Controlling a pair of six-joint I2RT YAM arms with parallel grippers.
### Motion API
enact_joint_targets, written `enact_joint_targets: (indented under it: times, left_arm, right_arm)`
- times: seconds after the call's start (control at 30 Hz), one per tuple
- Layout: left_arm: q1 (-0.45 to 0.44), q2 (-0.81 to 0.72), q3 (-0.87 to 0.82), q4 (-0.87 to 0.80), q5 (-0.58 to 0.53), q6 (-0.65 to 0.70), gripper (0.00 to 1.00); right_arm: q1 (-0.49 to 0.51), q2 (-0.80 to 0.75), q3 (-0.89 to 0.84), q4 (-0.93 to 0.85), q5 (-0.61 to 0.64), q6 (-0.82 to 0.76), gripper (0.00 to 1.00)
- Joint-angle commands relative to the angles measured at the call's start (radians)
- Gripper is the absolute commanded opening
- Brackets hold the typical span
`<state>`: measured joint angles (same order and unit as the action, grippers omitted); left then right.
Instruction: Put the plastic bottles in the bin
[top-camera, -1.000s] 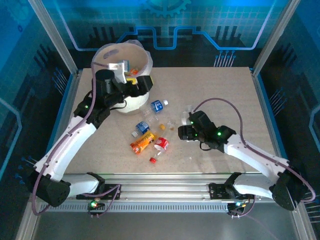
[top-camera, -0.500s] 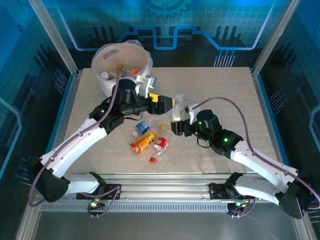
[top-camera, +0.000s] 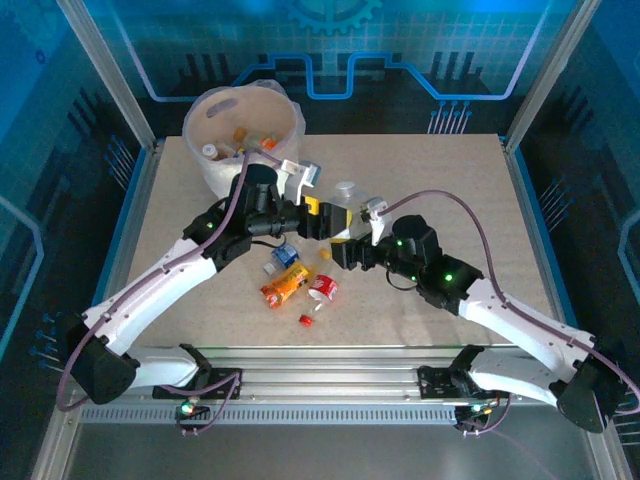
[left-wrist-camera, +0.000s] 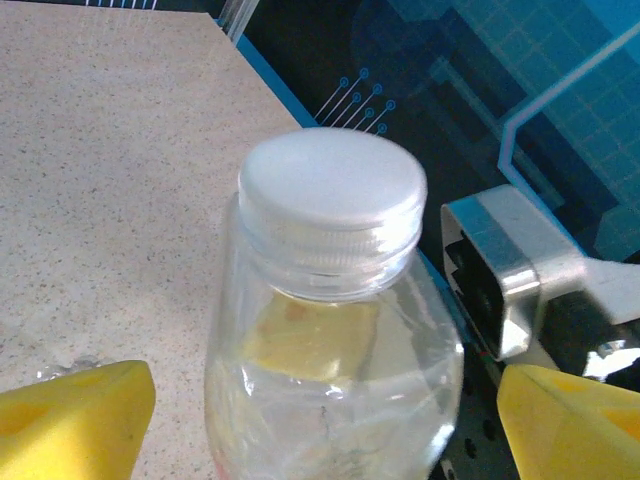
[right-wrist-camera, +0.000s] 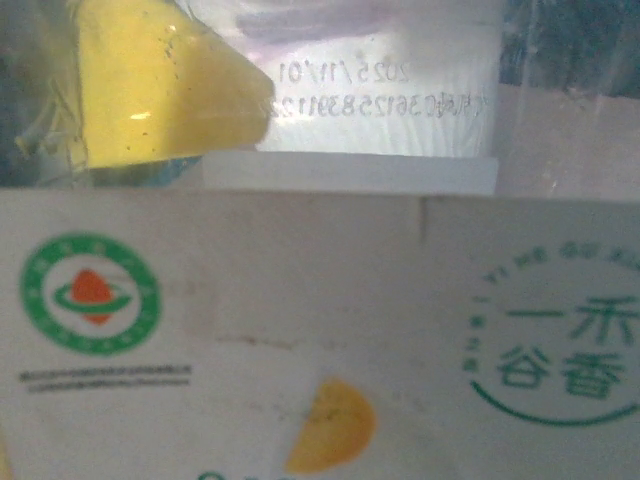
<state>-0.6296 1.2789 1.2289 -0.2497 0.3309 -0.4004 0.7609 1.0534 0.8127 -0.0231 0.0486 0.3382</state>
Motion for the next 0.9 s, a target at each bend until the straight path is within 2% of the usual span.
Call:
enact_joint_targets:
  times: [0.0,0.23,0.3,0.37,0.4,0.47,0.53,0.67,0.87]
  left_arm:
    - [-0.008,0.011,-0.020,-0.014,0.023,0.024,0.86]
    - [-0.009,0.031,-0.033,0.034,0.075,0.003,0.70]
    - [-0.009,0.035,-0.037,0.051,0.091,-0.002,0.60]
    - [-0.010,0.034,-0.040,0.056,0.085,-0.002,0.43]
    - [-0.010,0.032,-0.042,0.058,0.078,0.000,0.38]
    - [-0.010,0.019,-0.050,0.063,0.060,0.003,0.31]
    - [-0.010,0.006,-0.058,0.071,0.041,0.004,0.29]
    - [-0.009,-0.030,-0.074,0.080,-0.029,0.017,0.28]
    - [-0.007,-0.098,-0.052,0.063,-0.177,0.077,0.26]
  right_arm:
    - [0.021,0.010,0.044,0.052,-0.020,-0.018,0.61]
    - [0.028,0.031,0.060,0.066,-0.032,-0.018,0.61]
    - [0.031,0.037,0.062,0.065,-0.032,-0.018,0.61]
    - [0.032,0.040,0.062,0.061,-0.032,-0.019,0.63]
    - [0.031,0.040,0.061,0.057,-0.029,-0.020,0.65]
    - [0.032,0.039,0.061,0.042,-0.026,-0.023,0.78]
    - [0.032,0.038,0.082,0.022,-0.021,-0.025,0.88]
    - [0.034,0.017,0.081,-0.011,0.008,-0.017,1.00]
    - [0.034,-0.073,0.072,-0.095,0.065,0.001,1.00]
